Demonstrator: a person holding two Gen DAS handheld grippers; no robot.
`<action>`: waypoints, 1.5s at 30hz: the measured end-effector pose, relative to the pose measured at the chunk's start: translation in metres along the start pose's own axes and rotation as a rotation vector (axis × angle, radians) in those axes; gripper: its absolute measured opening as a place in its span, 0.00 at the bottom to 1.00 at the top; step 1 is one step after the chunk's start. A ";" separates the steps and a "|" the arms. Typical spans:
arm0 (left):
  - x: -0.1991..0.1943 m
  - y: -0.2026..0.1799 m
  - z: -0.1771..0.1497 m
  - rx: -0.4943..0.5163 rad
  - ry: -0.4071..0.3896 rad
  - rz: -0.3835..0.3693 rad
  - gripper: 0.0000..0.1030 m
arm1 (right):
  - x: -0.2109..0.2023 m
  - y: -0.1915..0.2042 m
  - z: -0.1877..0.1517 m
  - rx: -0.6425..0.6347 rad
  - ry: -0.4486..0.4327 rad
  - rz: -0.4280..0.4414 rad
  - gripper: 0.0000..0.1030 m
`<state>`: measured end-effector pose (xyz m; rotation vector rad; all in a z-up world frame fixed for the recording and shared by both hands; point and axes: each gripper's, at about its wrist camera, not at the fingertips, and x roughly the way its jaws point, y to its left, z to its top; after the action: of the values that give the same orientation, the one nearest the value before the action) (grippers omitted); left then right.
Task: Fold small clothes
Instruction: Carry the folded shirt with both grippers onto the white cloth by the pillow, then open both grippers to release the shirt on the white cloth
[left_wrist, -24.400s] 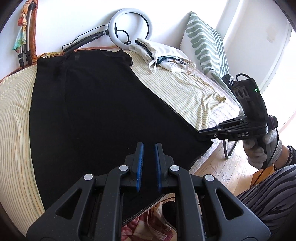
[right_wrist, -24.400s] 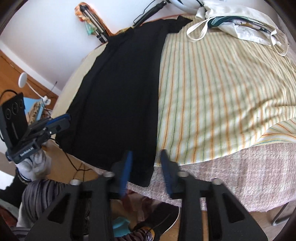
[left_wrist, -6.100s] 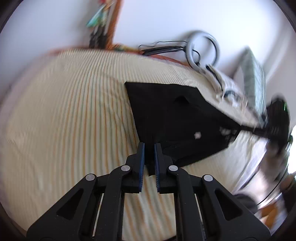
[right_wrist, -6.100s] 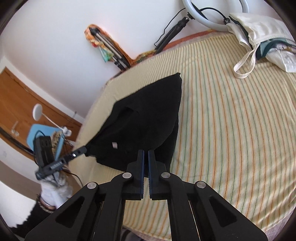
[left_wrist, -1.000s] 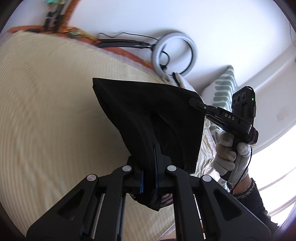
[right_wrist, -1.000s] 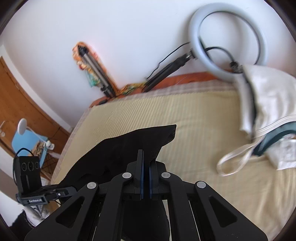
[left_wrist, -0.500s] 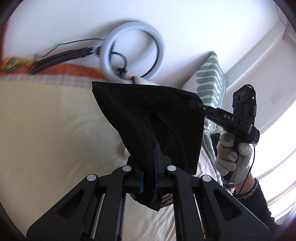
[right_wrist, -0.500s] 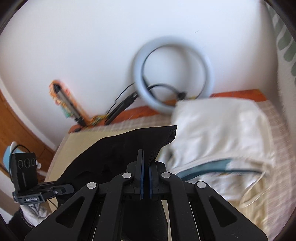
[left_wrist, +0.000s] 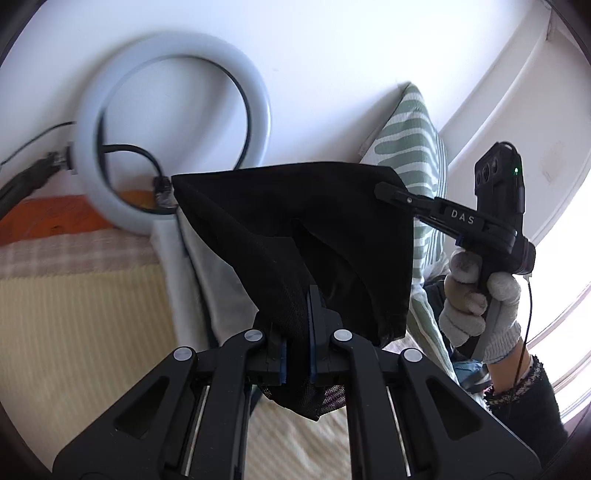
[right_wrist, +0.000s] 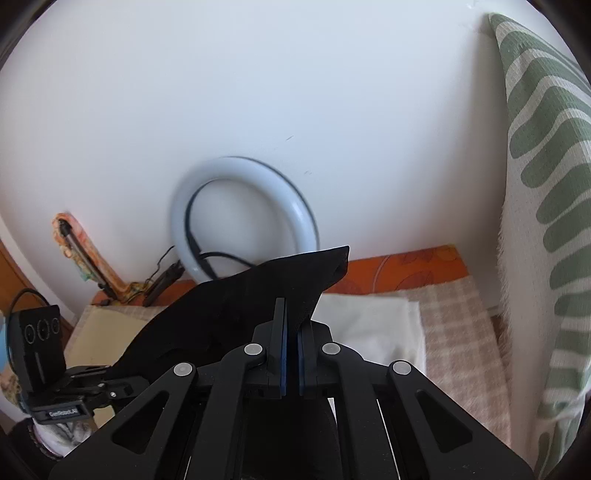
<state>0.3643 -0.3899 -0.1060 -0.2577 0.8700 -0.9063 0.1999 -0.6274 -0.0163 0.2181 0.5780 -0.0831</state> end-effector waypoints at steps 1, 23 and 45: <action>0.008 0.000 0.001 0.004 0.003 0.004 0.05 | 0.006 -0.007 0.002 -0.002 -0.002 -0.014 0.02; 0.044 0.019 -0.057 0.106 0.132 0.240 0.27 | 0.029 -0.020 -0.063 -0.106 0.074 -0.292 0.24; -0.102 -0.064 -0.090 0.287 -0.054 0.360 0.71 | -0.064 0.028 -0.091 -0.059 0.012 -0.342 0.26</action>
<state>0.2275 -0.3362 -0.0733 0.1211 0.6972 -0.6722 0.1018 -0.5787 -0.0504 0.0603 0.6247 -0.3955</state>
